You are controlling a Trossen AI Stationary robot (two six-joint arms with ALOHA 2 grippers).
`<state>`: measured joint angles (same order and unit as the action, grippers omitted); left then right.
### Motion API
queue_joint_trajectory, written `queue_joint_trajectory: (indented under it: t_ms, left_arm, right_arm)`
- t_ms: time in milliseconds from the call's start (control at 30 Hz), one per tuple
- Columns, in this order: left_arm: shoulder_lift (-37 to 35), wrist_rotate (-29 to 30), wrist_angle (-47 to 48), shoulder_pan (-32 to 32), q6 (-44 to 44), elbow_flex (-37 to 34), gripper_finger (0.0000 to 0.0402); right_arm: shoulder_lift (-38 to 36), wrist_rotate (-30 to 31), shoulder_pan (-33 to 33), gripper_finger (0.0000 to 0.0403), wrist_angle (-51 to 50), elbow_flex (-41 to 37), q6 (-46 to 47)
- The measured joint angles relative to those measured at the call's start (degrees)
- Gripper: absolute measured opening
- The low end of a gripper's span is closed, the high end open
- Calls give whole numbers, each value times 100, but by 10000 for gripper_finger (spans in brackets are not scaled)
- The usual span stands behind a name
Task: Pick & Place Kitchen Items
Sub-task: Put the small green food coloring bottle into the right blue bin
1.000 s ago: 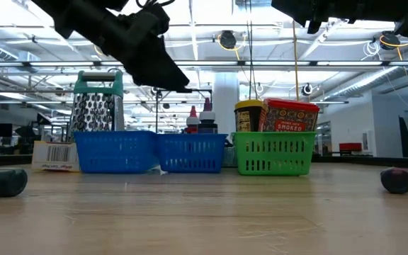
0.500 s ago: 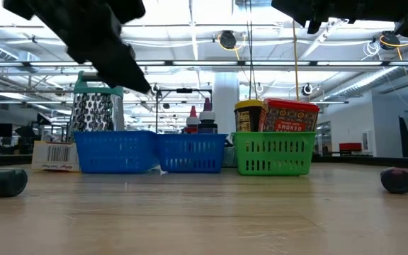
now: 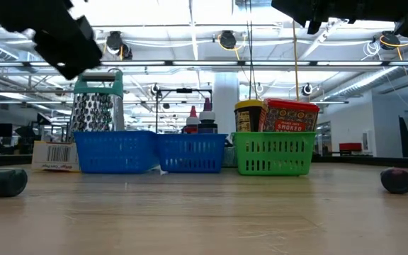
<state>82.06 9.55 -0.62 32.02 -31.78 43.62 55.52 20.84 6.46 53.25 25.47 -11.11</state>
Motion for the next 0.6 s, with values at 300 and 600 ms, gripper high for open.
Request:
queue_joint_trajectory:
  t_ms: [300, 600]
  left_arm:
    - [365, 771, -336, 841, -1134, 2, 154]
    - [1163, 1364, -664, 1609, -1978, 9, 154]
  right_arm:
    - [0, 2, 0, 201, 2, 0, 0]
    - [1, 0, 1, 201, 12, 0, 0]
